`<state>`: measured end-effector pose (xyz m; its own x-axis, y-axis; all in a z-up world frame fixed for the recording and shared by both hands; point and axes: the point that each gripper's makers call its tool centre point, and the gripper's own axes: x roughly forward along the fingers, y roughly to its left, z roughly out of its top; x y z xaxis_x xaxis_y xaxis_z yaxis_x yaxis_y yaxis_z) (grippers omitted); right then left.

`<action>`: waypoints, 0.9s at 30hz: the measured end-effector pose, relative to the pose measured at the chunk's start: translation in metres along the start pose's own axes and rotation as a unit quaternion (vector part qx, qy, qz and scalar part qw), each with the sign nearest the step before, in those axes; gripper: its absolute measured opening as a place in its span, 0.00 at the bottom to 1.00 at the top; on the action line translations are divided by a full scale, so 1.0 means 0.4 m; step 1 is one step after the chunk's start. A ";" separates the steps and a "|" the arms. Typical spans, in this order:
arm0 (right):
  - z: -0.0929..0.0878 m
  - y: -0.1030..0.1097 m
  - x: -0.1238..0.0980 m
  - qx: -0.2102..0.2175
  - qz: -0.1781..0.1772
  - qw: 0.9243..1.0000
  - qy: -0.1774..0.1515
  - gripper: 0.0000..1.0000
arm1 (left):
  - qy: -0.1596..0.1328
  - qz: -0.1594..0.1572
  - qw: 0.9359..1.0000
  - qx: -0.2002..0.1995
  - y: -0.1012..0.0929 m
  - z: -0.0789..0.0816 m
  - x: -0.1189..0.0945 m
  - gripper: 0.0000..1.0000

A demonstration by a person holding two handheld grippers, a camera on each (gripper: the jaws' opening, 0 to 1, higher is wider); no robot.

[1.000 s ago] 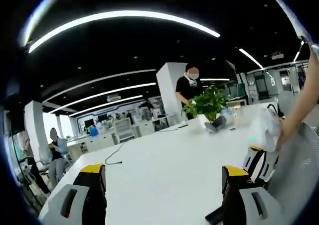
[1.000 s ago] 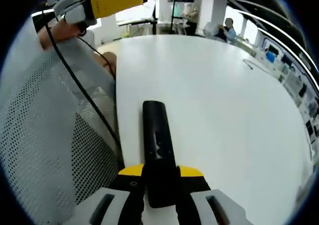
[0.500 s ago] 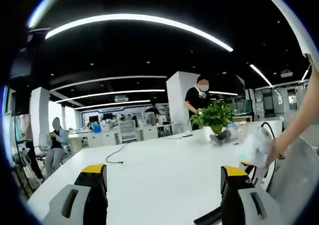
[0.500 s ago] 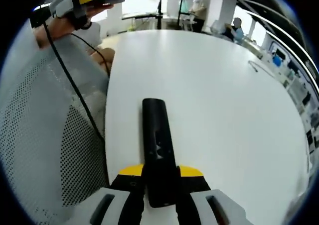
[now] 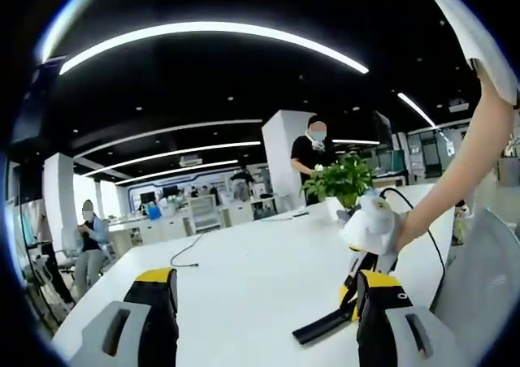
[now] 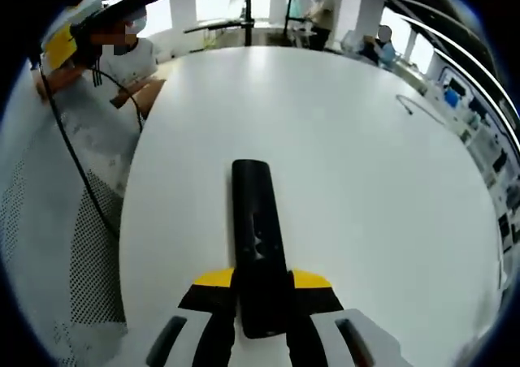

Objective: Press the specified remote control buttons in sequence, fully releasing each button before pressing the next.

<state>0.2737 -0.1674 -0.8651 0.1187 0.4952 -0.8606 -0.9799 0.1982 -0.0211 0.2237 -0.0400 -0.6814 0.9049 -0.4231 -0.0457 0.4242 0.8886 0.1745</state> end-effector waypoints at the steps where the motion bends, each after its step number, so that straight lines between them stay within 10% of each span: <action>1: 0.004 -0.011 0.002 -0.001 0.000 1.000 0.000 0.20 | 0.003 0.000 1.000 0.003 0.000 -0.003 0.000 0.94; 27: 0.044 -0.150 0.025 -0.007 0.009 1.000 -0.015 0.21 | -0.007 0.002 1.000 0.013 0.003 0.010 -0.005 0.94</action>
<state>0.3364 -0.1595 -0.8634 0.1058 0.5240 -0.8451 -0.9839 0.1781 -0.0127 0.2224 -0.0390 -0.6770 0.9061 -0.4221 -0.0303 0.4192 0.8856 0.1999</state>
